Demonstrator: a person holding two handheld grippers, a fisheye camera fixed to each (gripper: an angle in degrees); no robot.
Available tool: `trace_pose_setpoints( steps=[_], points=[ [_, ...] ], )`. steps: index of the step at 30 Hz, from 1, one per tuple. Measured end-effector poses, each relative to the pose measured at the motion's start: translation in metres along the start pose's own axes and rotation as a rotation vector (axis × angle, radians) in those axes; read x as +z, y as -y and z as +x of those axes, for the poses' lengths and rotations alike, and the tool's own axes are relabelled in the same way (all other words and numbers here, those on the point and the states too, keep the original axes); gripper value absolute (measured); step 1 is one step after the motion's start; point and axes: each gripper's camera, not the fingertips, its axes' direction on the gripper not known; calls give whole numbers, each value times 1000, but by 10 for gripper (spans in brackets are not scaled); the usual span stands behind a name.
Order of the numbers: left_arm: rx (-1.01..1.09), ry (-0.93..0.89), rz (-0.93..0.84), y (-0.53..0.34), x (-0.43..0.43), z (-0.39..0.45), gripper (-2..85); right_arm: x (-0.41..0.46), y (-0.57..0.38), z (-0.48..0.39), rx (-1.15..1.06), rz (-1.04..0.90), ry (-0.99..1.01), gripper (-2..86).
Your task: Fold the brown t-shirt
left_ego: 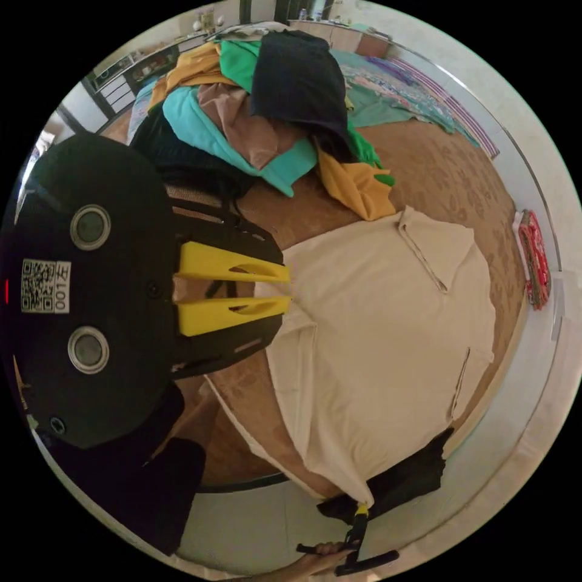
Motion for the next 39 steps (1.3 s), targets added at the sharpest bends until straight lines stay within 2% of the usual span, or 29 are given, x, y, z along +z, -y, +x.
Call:
trace_pose_setpoints(
  steps=[6, 12, 21, 29, 39],
  points=[
    [198, 123, -38, 18, 11, 41, 63, 0, 3, 19, 35, -5, 6, 1],
    [311, 139, -76, 44, 16, 56, 56, -3, 17, 28, 20, -30, -17, -2],
    [267, 163, -140, 73, 4, 37, -10, -7, 47, 35, 18, -32, -12, 0],
    [202, 190, -183, 76, -49, 8, -14, -26, 65, 19, -89, -79, -43, 11],
    [257, 100, -306, 81, -97, -10, -14, -52, 70, 18, -85, -272, 13, 7]
  ],
)
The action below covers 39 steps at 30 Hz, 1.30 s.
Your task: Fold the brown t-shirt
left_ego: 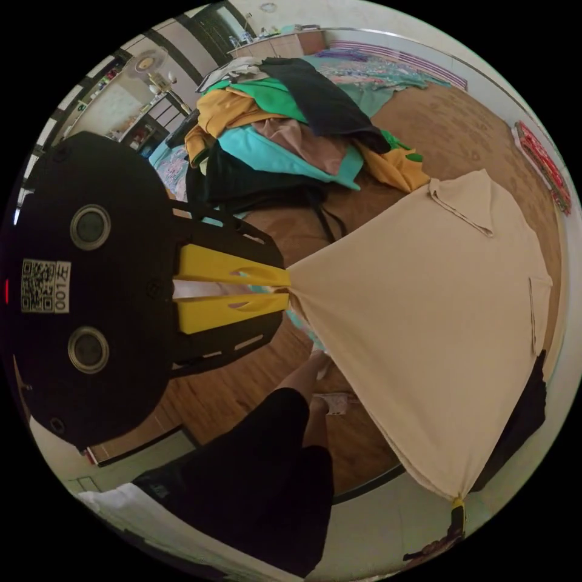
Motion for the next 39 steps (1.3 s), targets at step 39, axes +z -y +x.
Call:
trace_pose_setpoints(
  steps=[39],
  points=[
    [-517, -139, 299, 349, -53, -408, 11, -56, 438, -103, -151, 321, -226, 36]
  ],
)
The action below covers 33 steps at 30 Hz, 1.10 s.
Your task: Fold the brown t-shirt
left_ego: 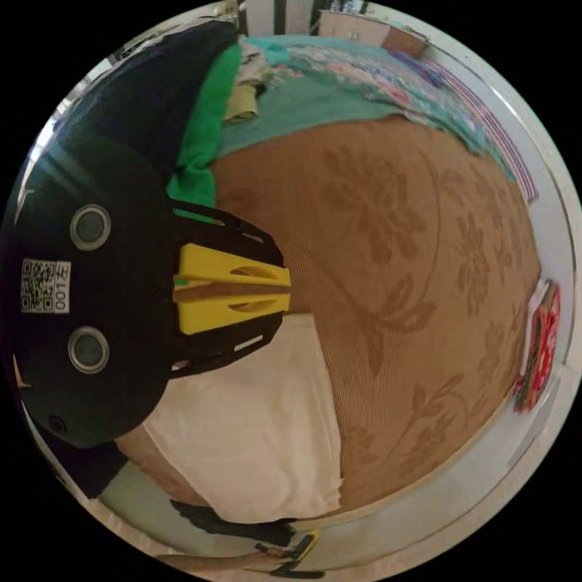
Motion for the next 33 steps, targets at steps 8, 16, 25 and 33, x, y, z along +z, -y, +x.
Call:
trace_pose_setpoints(
  steps=[8, 16, 25, 33],
  points=[
    [196, -120, -168, -88, 5, 77, 38, 23, -69, -100, -95, -238, 34, 112],
    [243, 103, -237, -97, 47, 153, -6, 68, -80, -155, -108, -273, -299, 41],
    [149, 74, -245, -119, 63, 193, -10, 61, -109, -154, -47, -288, -154, 8],
    [112, 235, -354, -153, 82, 269, 4, 78, -138, -147, -77, -346, -37, 15]
  ],
)
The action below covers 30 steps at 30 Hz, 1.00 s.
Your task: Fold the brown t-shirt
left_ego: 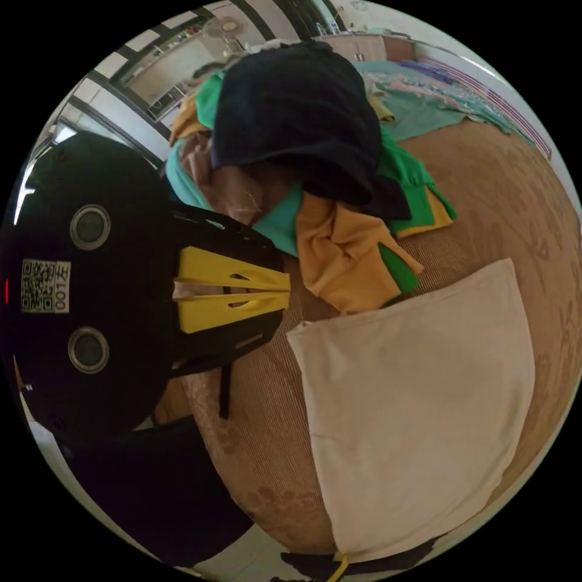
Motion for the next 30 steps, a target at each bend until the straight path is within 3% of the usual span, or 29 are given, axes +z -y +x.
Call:
trace_pose_setpoints(
  steps=[4, 9, 15, 18, 26, 30],
  points=[
    [98, 27, 121, -10, -35, 66, 22, -1, -21, 6, -5, 30, -9, 23],
    [663, -67, 415, -7, -81, 257, 48, 12, -48, 10, -24, 32, -43, 43],
    [1038, -26, 521, -18, -70, 436, 69, 44, -72, 26, 1, 96, 102, 55],
    [1062, 44, 531, -27, -58, 486, 75, 57, -84, 42, -13, 205, 135, 40],
    [1016, 93, 583, -64, -43, 557, 81, 69, -114, 112, 22, 454, 478, 11],
    [908, 141, 668, -84, -44, 589, 74, 66, -127, 116, 15, 461, 460, 7]
  ],
)
